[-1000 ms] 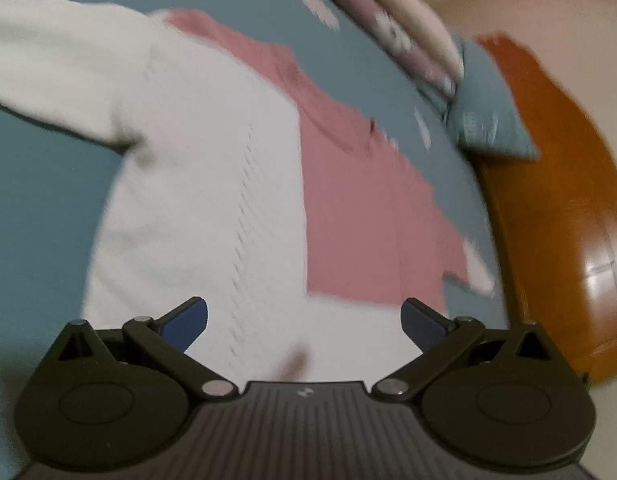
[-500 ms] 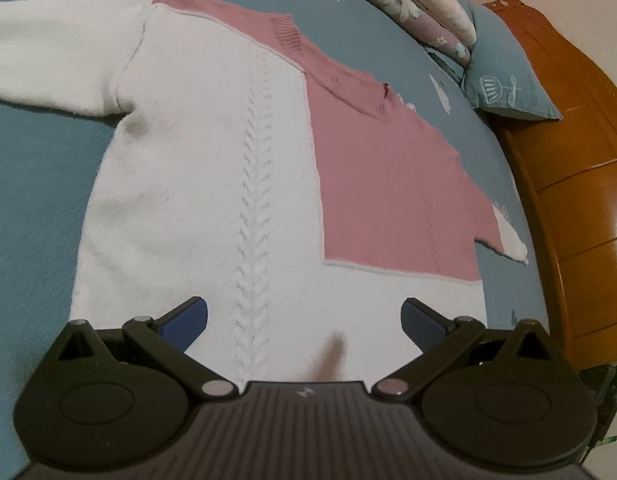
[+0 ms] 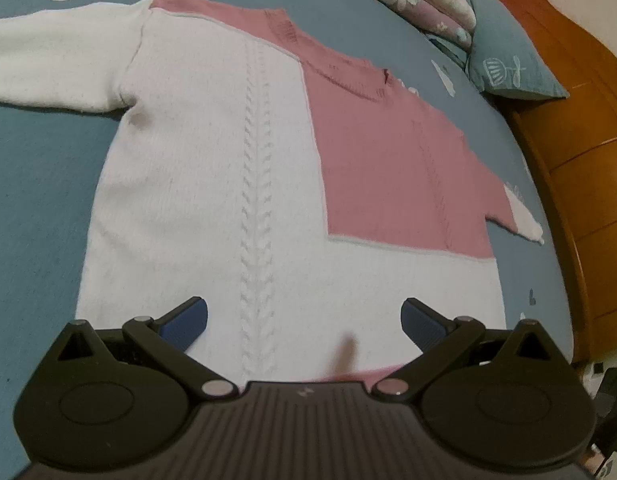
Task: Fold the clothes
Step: 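Move the open left gripper back over the white sweater body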
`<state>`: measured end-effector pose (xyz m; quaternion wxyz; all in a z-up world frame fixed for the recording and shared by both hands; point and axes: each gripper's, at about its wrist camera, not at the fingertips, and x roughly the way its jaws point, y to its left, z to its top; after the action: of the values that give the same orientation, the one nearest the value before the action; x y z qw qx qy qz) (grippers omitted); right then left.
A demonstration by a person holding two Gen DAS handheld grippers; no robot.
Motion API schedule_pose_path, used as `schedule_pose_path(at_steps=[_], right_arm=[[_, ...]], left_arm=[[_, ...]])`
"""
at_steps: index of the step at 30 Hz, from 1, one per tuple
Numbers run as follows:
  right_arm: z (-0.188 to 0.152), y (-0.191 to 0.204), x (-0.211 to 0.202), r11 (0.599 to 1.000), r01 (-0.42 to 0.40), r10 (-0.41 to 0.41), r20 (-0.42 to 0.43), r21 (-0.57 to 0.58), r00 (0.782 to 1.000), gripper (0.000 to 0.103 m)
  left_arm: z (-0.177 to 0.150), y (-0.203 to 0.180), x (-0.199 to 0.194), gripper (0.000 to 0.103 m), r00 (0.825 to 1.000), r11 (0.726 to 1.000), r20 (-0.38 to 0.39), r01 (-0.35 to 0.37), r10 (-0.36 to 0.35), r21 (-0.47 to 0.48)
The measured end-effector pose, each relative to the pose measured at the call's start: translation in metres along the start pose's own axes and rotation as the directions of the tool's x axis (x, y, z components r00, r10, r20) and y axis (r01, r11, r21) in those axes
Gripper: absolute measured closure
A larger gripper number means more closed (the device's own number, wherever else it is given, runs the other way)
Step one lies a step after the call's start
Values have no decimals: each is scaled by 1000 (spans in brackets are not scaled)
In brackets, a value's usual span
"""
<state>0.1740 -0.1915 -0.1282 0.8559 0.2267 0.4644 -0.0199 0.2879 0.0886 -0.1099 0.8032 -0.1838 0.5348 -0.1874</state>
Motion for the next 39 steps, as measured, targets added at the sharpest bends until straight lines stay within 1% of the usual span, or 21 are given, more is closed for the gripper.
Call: schedule_pose_path(at_steps=[6,11,13,15,17,19,20,22,24,27,28,29,31,33,34,36,38,39], right_arm=[[-7,2,-4,1000,21,-21,-2,-10,1000,0],[-13,3,-6,999,37,-37,-7,-16,999,0],[-15,4,-7,999,42,-42,-6,-23,999,0],[-19,5,-8,998,43,-42,6,-39,999,0],[-23,6,-11,998,38,-37,35,-44,999,0],[-24,11,-15,999,5,-2,52,-49,999,0],[-23,15,-17,998,-14,18,63,-54,998,0],[-18,32,-21,992,-79,88,92,-98,992,0],[-13,50,-24,978,-144,162,118,-148,980,0],[-9,78,-9,947,-226,257,113,-228,960,0],[-8,86,-2,937,-240,274,109,-253,956,0],[-9,93,7,929,-242,280,104,-281,954,0],[-12,100,22,915,-221,270,108,-337,957,0],[-15,101,33,898,-208,267,105,-387,958,0],[-16,98,37,891,-212,272,99,-402,957,0],[-16,90,43,892,-226,278,81,-392,957,0],[-16,77,43,885,-277,329,79,-375,941,0],[-15,72,42,881,-301,352,78,-366,933,0]], left_arm=[[-11,1,-1,1,1000,1000,8,-4,3,30],[-14,4,-5,1,1000,1000,6,4,-4,22],[-16,2,-5,1,1000,1000,7,-3,2,23],[-20,-3,-5,1,1000,999,11,-23,22,44],[-23,-9,-5,1,999,997,19,-44,43,69],[-26,-12,-7,1,999,996,39,-37,34,84],[-26,-12,-9,1,998,996,56,-22,17,86],[-24,-9,-15,1,995,996,100,6,-15,89],[-23,-1,-23,1,984,996,173,18,-32,83],[-19,15,-37,1,961,998,274,26,-42,62],[-18,22,-42,1,952,998,304,27,-42,53],[-17,29,-46,1,942,999,333,29,-42,44],[-14,47,-58,1,916,999,401,20,-33,35],[-7,66,-70,1,889,1000,458,-10,11,-5],[-1,76,-75,1,879,999,476,-28,36,-25],[19,90,-79,1,883,996,461,-72,84,-45],[48,102,-81,1,887,992,445,-109,124,-58],[65,110,-81,1,892,993,437,-100,119,-65]])
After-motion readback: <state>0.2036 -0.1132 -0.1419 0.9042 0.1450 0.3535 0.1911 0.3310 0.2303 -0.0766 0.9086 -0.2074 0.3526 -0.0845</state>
